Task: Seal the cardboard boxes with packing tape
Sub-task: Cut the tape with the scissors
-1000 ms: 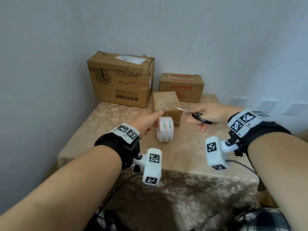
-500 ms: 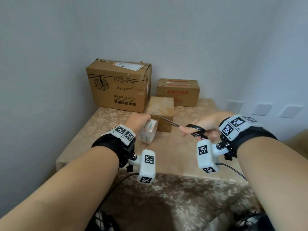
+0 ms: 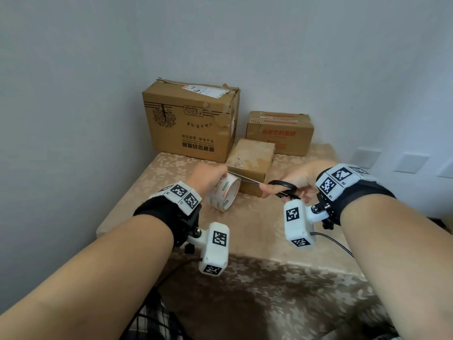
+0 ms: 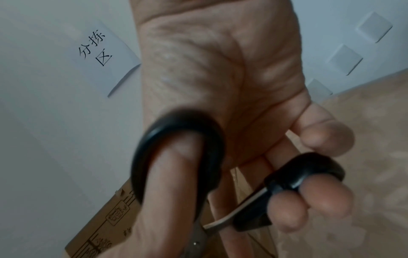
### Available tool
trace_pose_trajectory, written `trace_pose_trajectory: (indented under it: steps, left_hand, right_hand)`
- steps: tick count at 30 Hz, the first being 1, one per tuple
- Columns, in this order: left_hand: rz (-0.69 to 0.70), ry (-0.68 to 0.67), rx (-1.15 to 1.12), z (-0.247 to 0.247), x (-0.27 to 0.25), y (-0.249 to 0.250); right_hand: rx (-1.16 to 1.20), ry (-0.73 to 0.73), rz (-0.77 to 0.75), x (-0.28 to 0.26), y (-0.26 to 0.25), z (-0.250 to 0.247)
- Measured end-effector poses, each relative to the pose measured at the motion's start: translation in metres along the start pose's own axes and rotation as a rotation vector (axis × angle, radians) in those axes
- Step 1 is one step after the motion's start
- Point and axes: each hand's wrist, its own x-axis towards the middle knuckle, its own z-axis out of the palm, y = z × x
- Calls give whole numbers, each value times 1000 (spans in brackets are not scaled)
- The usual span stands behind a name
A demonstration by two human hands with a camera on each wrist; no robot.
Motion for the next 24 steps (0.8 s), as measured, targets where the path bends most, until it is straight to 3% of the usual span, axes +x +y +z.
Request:
trace_pose_trajectory:
  steps: [24]
  left_hand:
    - [43, 5, -26, -12, 17, -10]
  right_hand:
    - [101, 209, -245, 27, 0, 15]
